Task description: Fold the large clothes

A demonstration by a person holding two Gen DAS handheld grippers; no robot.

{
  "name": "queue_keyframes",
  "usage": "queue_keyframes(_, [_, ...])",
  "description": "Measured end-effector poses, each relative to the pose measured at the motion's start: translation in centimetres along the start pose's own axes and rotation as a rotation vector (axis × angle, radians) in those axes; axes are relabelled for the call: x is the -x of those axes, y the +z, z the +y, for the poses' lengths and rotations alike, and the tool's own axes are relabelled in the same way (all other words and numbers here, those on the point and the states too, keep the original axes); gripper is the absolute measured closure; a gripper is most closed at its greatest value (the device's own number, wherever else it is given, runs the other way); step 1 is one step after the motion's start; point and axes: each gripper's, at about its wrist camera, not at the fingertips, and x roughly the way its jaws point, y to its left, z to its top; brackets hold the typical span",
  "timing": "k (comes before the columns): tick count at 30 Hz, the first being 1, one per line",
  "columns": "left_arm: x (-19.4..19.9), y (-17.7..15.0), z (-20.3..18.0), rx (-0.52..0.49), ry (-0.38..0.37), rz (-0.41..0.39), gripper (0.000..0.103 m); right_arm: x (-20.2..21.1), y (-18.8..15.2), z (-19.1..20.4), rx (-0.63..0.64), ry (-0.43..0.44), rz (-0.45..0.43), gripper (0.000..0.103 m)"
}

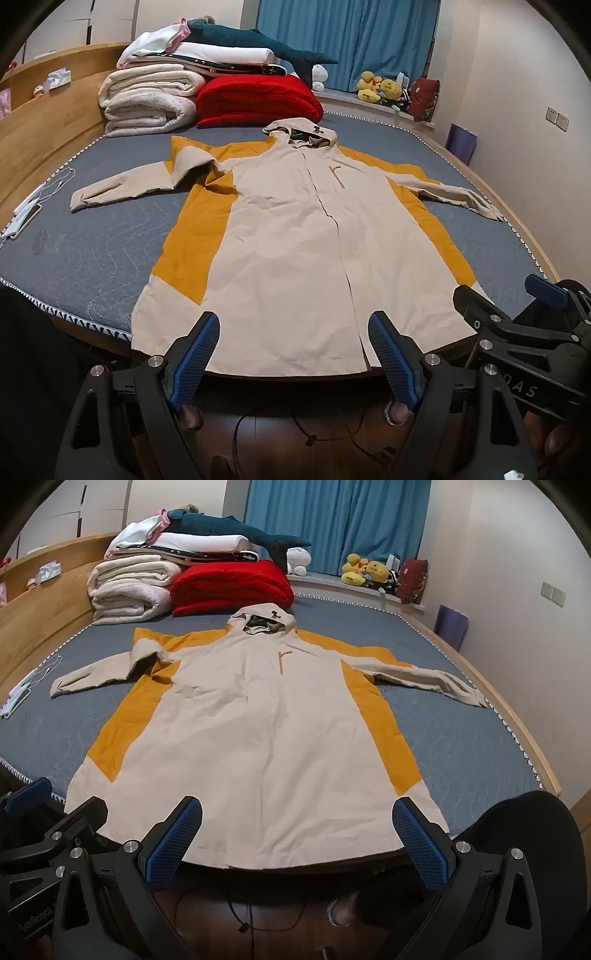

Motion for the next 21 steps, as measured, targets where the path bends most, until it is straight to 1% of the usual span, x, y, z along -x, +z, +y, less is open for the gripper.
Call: queue_keyframes(21, [0.03, 0.11, 0.05, -0.002, -0.001, 0.003, 0.023, -0.67, -0.23, 0.5, 0.0, -0.002, 0.002, 0.001])
